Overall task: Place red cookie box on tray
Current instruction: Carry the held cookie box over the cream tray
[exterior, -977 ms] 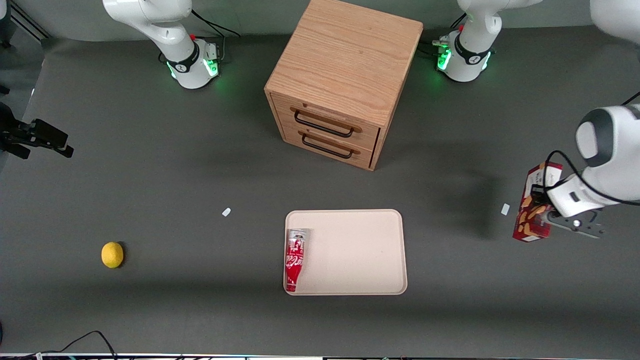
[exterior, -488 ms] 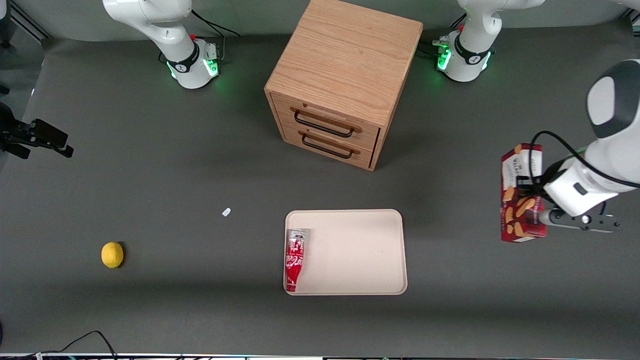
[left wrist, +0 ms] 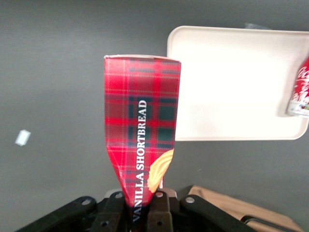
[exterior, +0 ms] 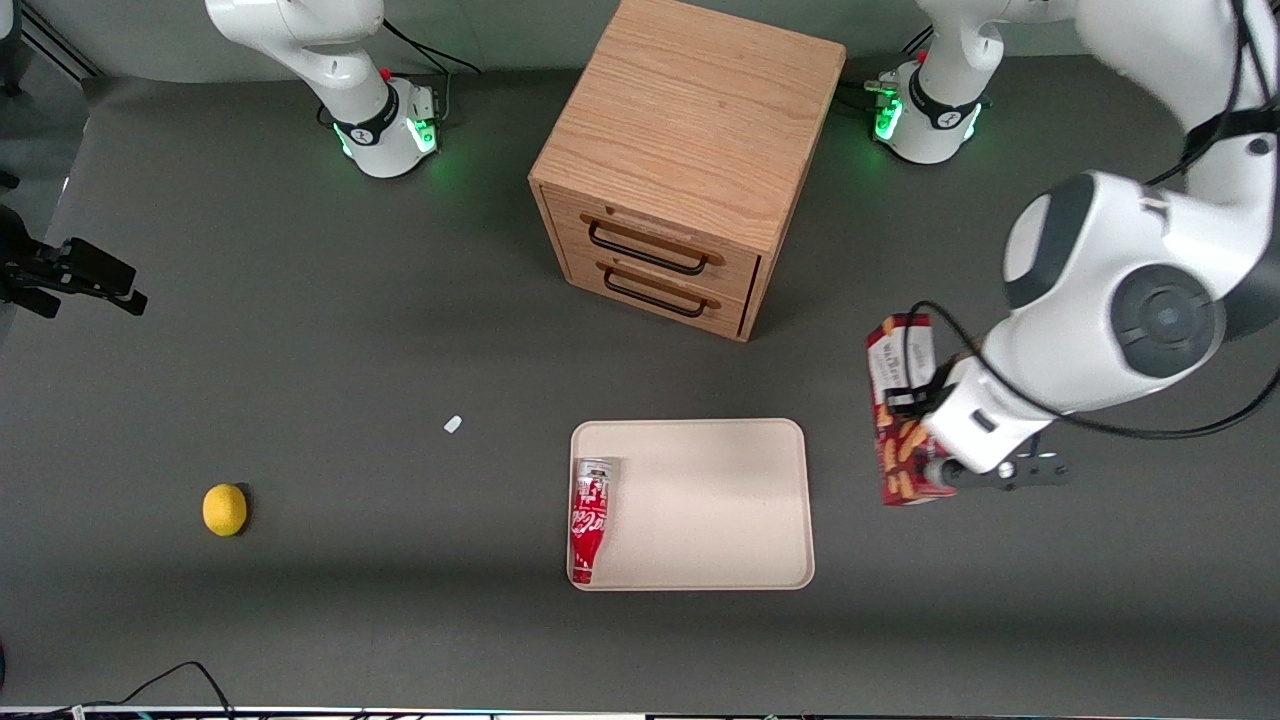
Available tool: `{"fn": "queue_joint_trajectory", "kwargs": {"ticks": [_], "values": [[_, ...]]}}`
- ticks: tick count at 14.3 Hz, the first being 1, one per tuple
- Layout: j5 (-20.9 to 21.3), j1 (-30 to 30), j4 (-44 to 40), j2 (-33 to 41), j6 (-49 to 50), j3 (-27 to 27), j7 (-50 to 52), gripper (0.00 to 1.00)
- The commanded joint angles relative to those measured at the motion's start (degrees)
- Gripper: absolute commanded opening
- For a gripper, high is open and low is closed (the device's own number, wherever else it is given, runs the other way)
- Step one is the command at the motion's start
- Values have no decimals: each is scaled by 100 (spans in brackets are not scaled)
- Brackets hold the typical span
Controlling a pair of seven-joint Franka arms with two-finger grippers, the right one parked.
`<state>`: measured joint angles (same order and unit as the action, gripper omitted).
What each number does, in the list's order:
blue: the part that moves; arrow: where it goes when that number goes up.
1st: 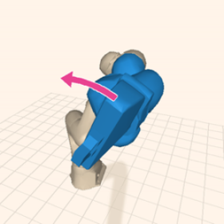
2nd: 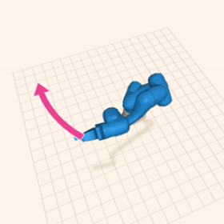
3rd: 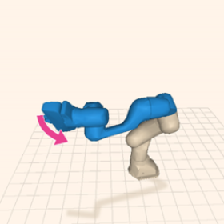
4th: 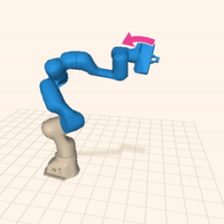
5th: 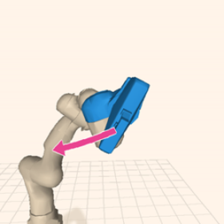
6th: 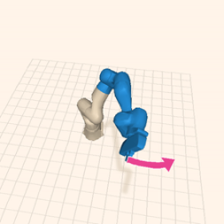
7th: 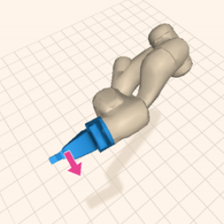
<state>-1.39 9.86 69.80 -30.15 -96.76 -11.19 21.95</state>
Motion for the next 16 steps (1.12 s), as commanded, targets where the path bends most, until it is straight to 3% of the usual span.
{"fn": "queue_joint_trajectory", "kwargs": {"ticks": [1, 8, 16], "values": [[51, 261, -538, -614, -263, 73, 240, 0], [604, 789, -547, -1678, -1459, 204, 688, 0], [596, 983, -494, -2197, -2101, 363, 872, 0]]}}
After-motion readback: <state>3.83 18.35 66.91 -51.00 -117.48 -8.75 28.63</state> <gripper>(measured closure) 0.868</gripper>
